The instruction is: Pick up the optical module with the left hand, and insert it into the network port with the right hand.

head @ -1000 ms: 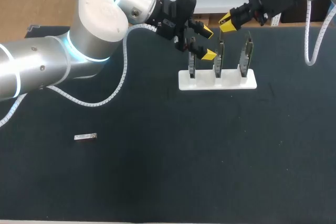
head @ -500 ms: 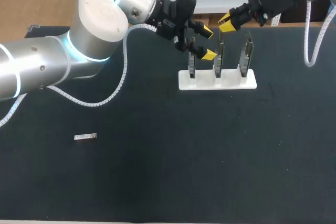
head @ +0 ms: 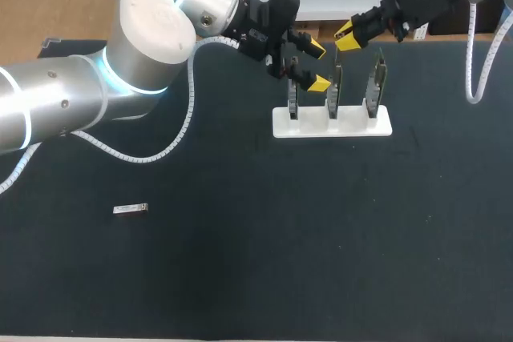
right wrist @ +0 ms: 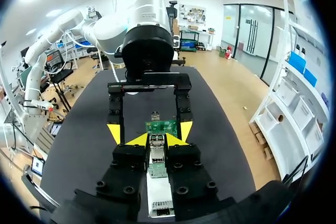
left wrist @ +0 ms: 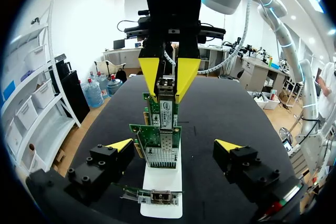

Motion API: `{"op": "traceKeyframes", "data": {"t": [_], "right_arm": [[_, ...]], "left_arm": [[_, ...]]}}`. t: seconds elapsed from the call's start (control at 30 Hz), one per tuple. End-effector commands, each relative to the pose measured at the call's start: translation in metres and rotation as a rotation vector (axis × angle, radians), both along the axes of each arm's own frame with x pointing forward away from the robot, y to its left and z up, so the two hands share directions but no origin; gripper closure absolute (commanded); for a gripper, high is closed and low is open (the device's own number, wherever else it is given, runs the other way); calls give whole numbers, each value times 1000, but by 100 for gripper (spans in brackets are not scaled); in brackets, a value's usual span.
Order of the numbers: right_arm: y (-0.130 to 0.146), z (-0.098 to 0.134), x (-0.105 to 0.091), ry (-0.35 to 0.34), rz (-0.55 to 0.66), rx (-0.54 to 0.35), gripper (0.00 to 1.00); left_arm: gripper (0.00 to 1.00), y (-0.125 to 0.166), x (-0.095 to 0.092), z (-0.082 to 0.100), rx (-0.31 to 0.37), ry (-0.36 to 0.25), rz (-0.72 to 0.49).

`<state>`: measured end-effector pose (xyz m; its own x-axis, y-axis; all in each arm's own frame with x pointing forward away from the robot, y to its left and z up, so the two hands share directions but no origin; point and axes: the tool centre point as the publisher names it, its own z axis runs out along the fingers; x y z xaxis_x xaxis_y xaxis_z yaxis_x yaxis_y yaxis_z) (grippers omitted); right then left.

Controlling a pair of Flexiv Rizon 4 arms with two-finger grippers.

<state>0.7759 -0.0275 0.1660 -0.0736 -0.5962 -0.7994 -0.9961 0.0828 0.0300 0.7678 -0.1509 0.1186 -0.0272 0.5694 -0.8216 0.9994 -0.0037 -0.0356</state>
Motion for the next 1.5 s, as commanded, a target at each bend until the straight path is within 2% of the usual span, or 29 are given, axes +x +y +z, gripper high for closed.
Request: {"op": "traceKeyframes", "data": {"t": [0.03,0.73,1.5], "right_arm": [[0,-3,0,0,-6,-3,100],[1,3,2,-26,-9,7,100],[1,-2,1,-18,-5,-12,100]], "left_arm": [[0,-1,1,0,4,2,0],[0,-1,1,0,4,2,0],[0,-1,1,0,4,2,0]]}}
